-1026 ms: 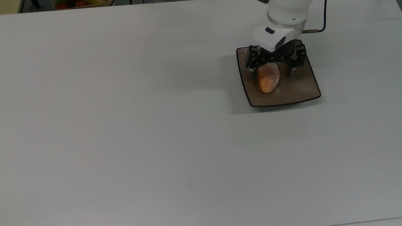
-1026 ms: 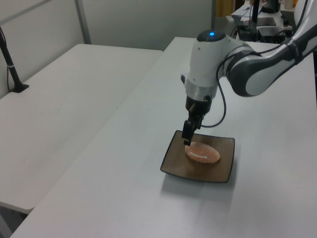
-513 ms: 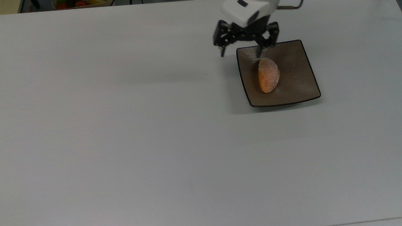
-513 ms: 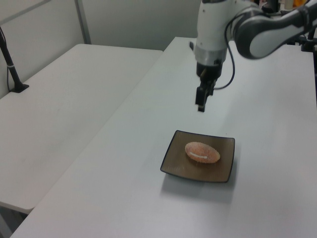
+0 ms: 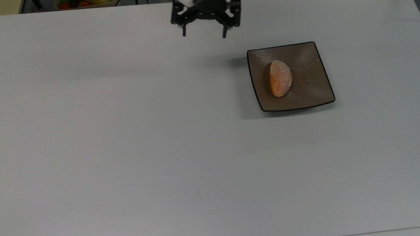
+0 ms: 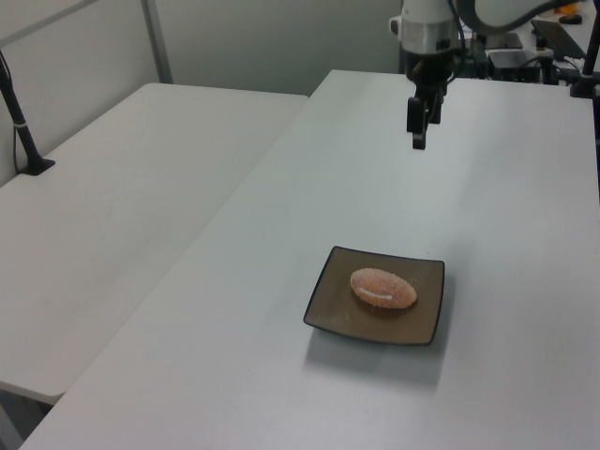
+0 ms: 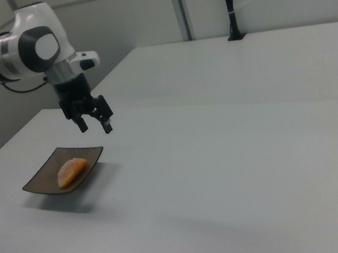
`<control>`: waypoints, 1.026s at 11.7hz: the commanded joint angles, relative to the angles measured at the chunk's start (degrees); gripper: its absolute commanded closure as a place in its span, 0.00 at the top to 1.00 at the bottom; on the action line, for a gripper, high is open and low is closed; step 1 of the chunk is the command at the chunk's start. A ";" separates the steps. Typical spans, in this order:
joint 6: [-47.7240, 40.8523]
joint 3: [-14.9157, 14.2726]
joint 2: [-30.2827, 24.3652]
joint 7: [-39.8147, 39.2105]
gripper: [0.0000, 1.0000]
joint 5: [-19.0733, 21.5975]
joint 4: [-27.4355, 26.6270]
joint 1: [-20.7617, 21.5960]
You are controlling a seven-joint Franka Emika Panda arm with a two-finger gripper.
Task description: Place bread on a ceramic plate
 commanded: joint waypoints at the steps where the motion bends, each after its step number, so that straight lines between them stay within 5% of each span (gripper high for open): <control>1: 0.20 -5.52 -2.68 -5.24 1.00 3.42 -2.90 0.36; 12: 7.76 -7.11 -3.65 -7.00 1.00 2.28 -7.65 -2.01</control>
